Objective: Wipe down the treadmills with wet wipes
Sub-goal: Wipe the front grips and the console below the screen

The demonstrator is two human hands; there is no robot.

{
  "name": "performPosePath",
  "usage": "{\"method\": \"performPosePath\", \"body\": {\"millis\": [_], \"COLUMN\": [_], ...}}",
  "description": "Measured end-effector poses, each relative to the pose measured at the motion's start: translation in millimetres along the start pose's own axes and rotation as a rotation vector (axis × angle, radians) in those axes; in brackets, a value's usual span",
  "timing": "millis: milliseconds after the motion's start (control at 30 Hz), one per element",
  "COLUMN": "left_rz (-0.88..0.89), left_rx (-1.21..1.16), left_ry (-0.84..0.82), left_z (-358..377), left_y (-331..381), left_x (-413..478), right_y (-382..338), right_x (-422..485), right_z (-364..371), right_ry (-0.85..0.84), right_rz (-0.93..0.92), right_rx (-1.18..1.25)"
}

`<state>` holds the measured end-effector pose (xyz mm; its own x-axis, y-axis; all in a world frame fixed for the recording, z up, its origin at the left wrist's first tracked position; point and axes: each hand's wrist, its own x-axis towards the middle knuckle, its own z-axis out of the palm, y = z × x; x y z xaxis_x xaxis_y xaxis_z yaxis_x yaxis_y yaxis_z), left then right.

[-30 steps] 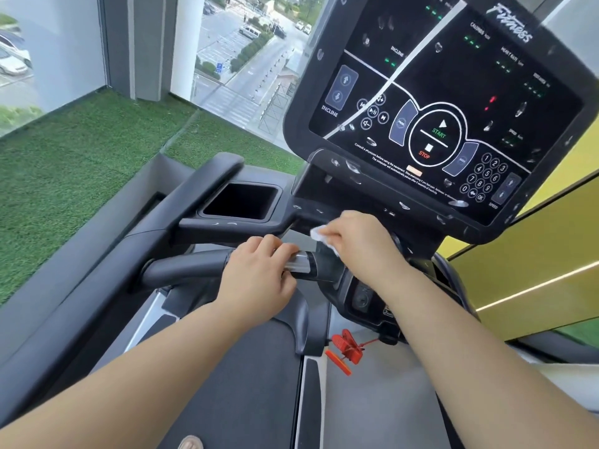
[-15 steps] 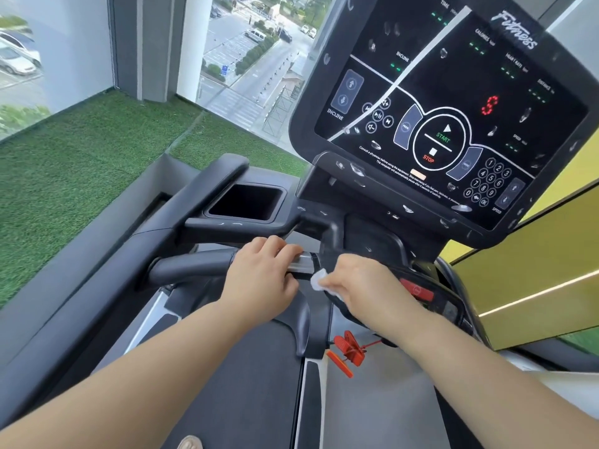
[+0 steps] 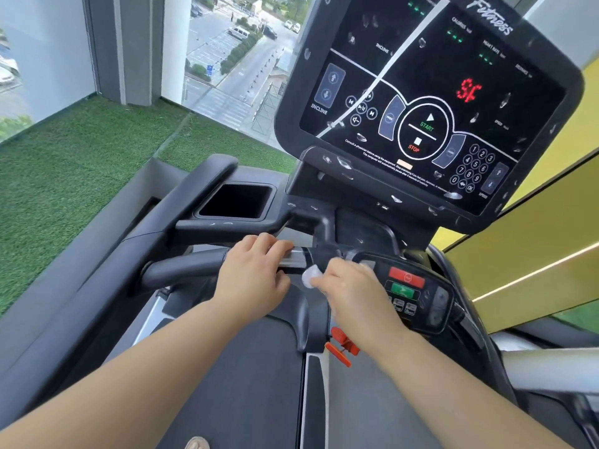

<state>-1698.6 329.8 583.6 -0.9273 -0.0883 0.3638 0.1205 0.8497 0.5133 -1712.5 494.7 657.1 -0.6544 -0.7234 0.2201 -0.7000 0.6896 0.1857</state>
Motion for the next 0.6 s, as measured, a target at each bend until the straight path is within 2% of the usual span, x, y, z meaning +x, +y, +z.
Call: {"method": "performPosePath", "body": {"millis": [133,233,433,533,600], "left_rz": [0.004,0.008,0.022,0.035,0.023], "left_rx": [0.001,-0.007,-0.008,0.01,-0.006], "left_ry": [-0.012,-0.031,-0.049,-0.075,-0.104], "left_z": [-2.3,-2.6,-4.0,-6.6,-7.8], "left_y": [0.3,-0.3,-1.8,-4.1,-4.6], "left_x": [0.1,0.5,0.2,0.7,0.7], "right_y": [9.1,1.1,-19.5,-14.1,-5.4], "right_x": [24.1,26.9,-12.2,-5.9,11.8], "right_z": [-3.6,-0.5,10.7,4.9,0.4], "right_ry": [0.079,0.08,0.045,0.147,0.214], "right_rz": [0.175,0.175,0.146,0.206,0.255], "right_rx": [-0.028,-0.126,-0.048,0.06,0.02]}}
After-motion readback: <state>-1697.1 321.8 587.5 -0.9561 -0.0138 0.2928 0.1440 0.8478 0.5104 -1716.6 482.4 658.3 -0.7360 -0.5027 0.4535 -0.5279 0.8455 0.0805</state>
